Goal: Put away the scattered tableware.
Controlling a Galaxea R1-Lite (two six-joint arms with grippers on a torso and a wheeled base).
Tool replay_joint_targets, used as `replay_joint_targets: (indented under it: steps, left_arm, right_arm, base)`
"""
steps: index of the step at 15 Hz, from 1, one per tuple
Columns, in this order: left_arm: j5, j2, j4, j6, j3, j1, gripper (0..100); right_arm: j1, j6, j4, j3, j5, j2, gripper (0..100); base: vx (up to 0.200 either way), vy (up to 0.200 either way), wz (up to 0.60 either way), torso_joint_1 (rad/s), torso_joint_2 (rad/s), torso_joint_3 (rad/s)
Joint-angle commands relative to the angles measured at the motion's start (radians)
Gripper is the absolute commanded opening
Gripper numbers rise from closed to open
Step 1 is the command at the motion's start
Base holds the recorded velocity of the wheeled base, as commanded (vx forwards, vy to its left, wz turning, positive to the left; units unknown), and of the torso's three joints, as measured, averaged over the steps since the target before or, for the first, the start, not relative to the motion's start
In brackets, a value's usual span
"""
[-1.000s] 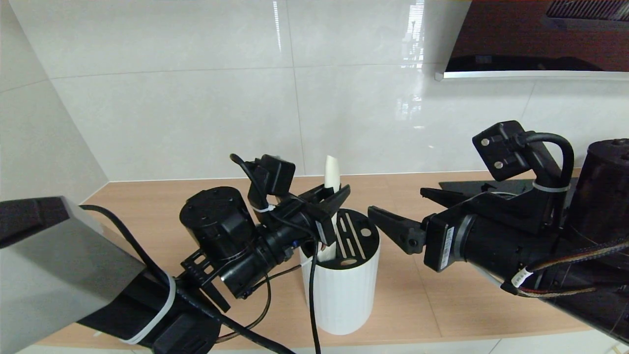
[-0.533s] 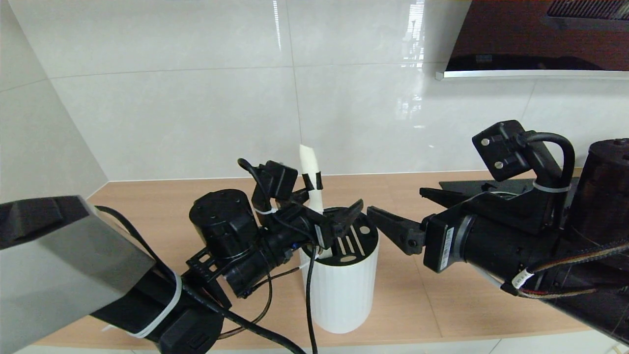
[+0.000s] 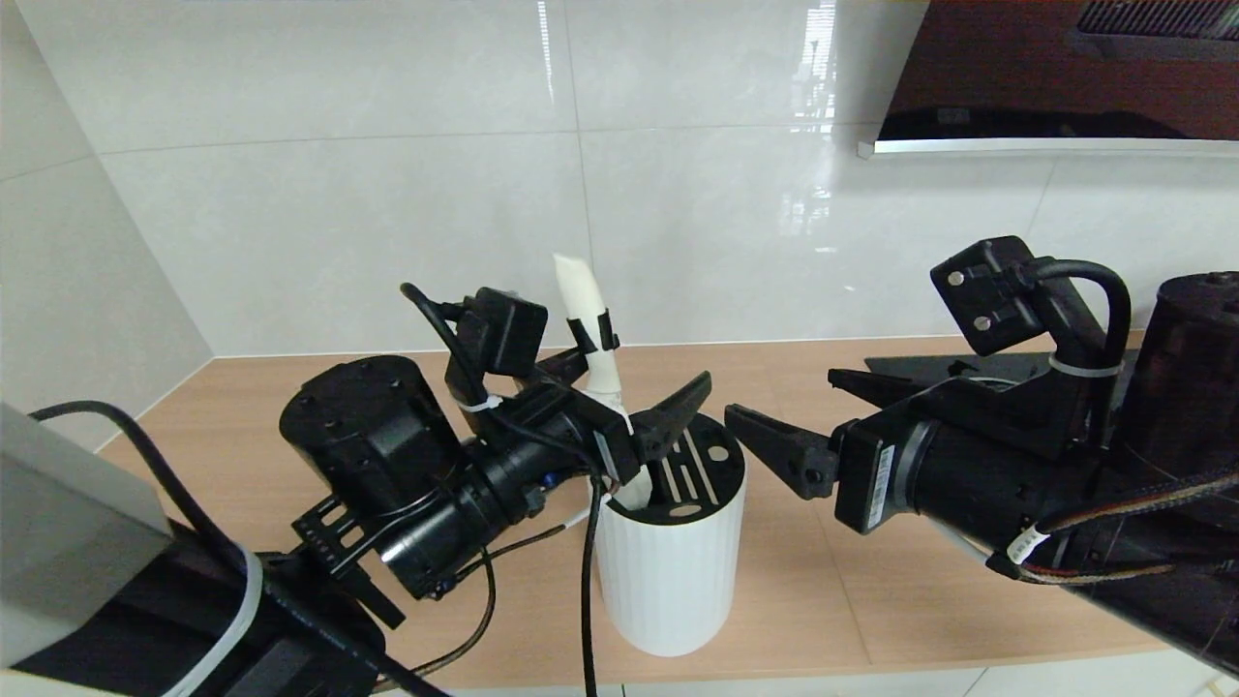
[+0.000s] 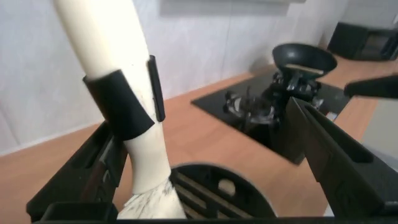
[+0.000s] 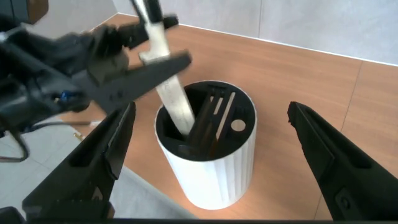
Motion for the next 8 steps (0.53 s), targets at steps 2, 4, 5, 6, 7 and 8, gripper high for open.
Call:
replay_joint_targets:
  steps: [2,4,5,6,7,8]
  left_arm:
    - [0.000,0.003,0.017,0.000,0.032,-0.050,100]
    - [-0.001,0.049,0.020,0.003,0.009,-0.048,100]
    - [0.000,0.078,0.017,0.009,-0.005,-0.048,100]
    - [0.002,0.083,0.017,0.009,-0.006,-0.047,100]
    - [0.005,0.069,0.017,0.009,-0.006,-0.045,100]
    - [0.012,0.051,0.017,0.009,-0.008,-0.041,100]
  right_arm:
    - [0.000,-0.001,0.000,0.000,0.000,-0.001,100]
    - [0.001,0.001,0.000,0.000,0.000,-0.003,100]
    - [0.000,-0.001,0.000,-0.002,0.000,-0.004,100]
    - [0.000,-0.001,0.000,-0.002,0.000,-0.004,100]
    - [0.000,-0.001,0.000,-0.002,0.000,-0.004,100]
    - [0.000,0.001,0.000,-0.002,0.000,-0.004,100]
  base:
    - [0.000,0.000,0.00,0.000,0.00,0.000]
    - [0.000,0.000,0.00,0.000,0.00,0.000]
    - [0.000,0.000,0.00,0.000,0.00,0.000]
    - [0.000,0.000,0.00,0.000,0.00,0.000]
    - [0.000,0.000,0.00,0.000,0.00,0.000]
    - [0.000,0.000,0.00,0.000,0.00,0.000]
